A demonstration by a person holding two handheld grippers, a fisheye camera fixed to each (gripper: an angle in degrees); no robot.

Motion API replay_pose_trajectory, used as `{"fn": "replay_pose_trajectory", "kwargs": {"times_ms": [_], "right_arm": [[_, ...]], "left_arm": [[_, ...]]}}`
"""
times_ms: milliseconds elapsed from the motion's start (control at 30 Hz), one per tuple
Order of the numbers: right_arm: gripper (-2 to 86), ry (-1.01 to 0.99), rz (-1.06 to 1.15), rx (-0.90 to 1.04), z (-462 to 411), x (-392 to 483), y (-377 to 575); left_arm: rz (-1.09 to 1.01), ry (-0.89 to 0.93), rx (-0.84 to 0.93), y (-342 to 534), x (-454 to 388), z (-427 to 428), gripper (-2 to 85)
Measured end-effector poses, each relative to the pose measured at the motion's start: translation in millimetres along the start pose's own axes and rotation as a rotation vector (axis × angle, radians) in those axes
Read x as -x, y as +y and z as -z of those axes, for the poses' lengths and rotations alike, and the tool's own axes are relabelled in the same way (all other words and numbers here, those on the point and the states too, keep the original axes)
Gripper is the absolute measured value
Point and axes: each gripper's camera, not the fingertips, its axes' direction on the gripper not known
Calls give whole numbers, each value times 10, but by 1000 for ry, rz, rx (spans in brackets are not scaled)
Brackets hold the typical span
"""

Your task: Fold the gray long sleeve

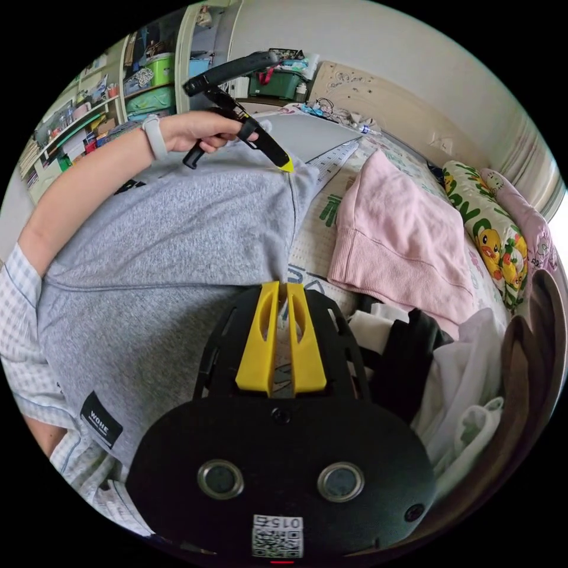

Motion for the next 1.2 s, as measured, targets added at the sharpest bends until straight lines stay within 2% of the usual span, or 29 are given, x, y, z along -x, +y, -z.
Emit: {"fn": "replay_pose_trajectory", "kwargs": {"times_ms": [100,233,300,367,467,567,667,833,1033,1200], "right_arm": [[40,-9,-22,-83,158,-63,57],[78,-51,-111,-266,419,-256,178],[90,-81,-143,-324,481,-333,238],[84,-140,-139,-316,420,-386,237],[89,-143,-112,-194,180,-379,145],[105,-187,-107,-117,-36,-403,95],[99,-209,-115,-49,-196,-441,81],[57,-163,-68,-32,-244,-378,96],[47,-91,-45,33,-343,-355,183],[55,-122,-51,14,-409,-444,345]], "left_arm": [[-107,21,-20,457,-437,669,62],[-268,109,-48,1718,-1192,1571,82],[-399,188,-9,2275,-1578,1820,83],[-525,221,-4,2907,-2015,2025,89],[-675,277,22,3300,-2377,1950,101],[-778,379,53,3372,-2578,1736,113],[-822,404,54,3414,-2734,1490,107],[-771,462,-26,3387,-2678,1529,69],[-803,382,-21,3370,-2928,1589,58],[-765,416,-46,3308,-2745,1804,75]]}}
